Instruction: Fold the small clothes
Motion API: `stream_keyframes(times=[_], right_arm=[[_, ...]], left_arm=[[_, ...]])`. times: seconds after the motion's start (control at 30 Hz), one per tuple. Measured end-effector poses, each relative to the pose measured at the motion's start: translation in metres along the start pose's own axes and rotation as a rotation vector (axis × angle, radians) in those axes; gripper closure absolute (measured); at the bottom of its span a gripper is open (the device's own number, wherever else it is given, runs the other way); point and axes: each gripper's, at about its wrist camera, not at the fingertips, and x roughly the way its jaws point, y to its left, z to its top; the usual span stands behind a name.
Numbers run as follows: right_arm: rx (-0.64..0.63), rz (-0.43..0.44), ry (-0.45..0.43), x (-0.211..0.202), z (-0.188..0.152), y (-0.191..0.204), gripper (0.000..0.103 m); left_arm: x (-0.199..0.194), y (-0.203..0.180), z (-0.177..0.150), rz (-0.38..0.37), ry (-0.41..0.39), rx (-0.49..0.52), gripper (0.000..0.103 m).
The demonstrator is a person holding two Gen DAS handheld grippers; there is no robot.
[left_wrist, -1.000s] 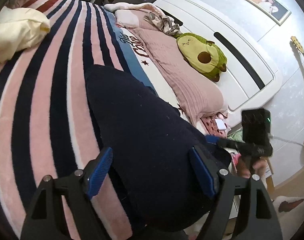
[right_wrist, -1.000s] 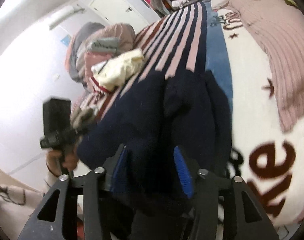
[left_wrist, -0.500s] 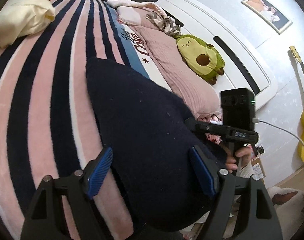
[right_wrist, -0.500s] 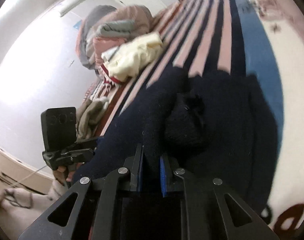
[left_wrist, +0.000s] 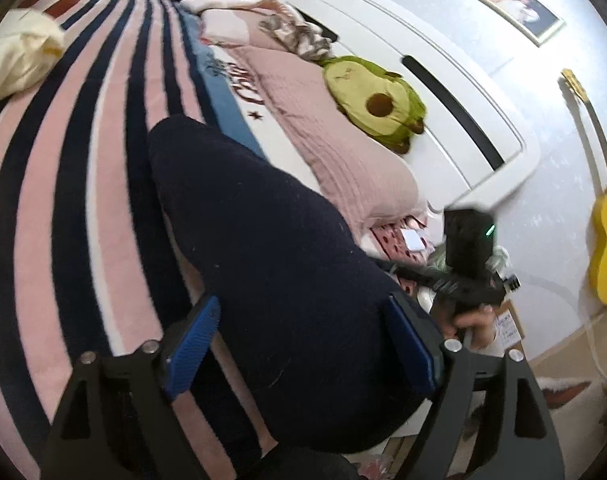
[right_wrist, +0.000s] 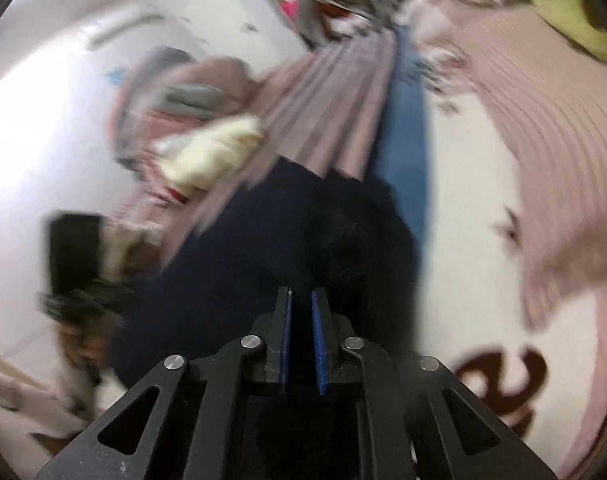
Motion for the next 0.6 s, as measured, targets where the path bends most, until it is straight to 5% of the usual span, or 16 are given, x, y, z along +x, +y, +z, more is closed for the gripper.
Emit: stream_keyframes(times=[0.07, 0.17, 0.2, 0.23, 0.3, 0.47, 0.57, 0.6], right_arm=[[0.074, -0.035, 0.057, 0.013, -0.015, -0.024, 0.1], [0.183, 0.053, 0.07, 0.013, -0.026, -0.048, 0.095], [0.188, 0.057, 0.064, 0.011, -0.026, -0.051, 0.089], [0.192, 0.054, 0.061, 0.009, -0.024, -0.054, 0.062], [0.206, 0.072, 0.054, 0.008, -0.02, -0.061, 0.042], [0.335, 0.269, 0.01, 0.003, -0.017, -0.081, 0.037], [0.373, 0.335, -0.016, 0.004, -0.008, -0.073, 0.012], [0.353, 0.319, -0.009, 0.006, -0.004, -0.067, 0.01]], left_arm=[[-0.003, 0.007, 0.0, -0.003, -0.003, -0.024, 0.021], [-0.004, 0.015, 0.0, -0.008, 0.01, -0.035, 0.021], [-0.003, 0.018, 0.0, -0.017, 0.015, -0.042, 0.021], [-0.001, 0.022, 0.0, -0.035, 0.023, -0.055, 0.019], [0.002, 0.028, 0.0, -0.06, 0.044, -0.083, 0.016], [0.013, 0.036, 0.001, -0.104, 0.098, -0.115, 0.01], [0.021, 0.036, 0.002, -0.124, 0.117, -0.118, 0.007], [0.023, 0.037, 0.002, -0.132, 0.12, -0.122, 0.007]])
